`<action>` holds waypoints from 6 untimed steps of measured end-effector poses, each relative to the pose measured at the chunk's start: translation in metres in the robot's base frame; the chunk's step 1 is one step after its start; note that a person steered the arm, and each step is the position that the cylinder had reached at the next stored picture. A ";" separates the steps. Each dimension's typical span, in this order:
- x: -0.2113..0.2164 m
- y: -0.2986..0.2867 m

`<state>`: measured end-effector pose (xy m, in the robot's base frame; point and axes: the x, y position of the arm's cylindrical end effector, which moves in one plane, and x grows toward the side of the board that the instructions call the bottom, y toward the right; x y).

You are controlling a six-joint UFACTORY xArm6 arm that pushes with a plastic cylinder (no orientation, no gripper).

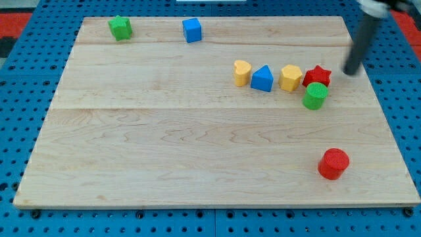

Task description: Move the red circle diagonally to the yellow hexagon

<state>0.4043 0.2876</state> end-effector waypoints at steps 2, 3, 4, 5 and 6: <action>0.202 -0.043; 0.166 -0.089; 0.118 -0.088; 0.159 -0.092; 0.163 -0.145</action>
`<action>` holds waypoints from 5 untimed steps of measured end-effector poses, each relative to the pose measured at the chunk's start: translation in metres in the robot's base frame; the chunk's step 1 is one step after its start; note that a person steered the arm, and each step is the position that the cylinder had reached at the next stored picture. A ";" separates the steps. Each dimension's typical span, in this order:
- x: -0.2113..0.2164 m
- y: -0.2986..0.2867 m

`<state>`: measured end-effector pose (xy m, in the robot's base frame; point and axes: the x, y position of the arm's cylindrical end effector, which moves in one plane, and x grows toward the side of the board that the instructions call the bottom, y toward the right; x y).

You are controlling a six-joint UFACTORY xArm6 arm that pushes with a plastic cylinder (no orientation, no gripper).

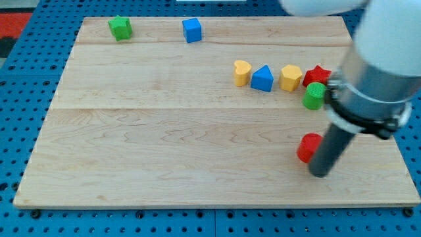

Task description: Move the red circle diagonally to the yellow hexagon

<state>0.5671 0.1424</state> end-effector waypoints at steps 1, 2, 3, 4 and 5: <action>-0.058 -0.019; -0.052 -0.004; -0.037 0.032; -0.072 0.043; -0.096 -0.032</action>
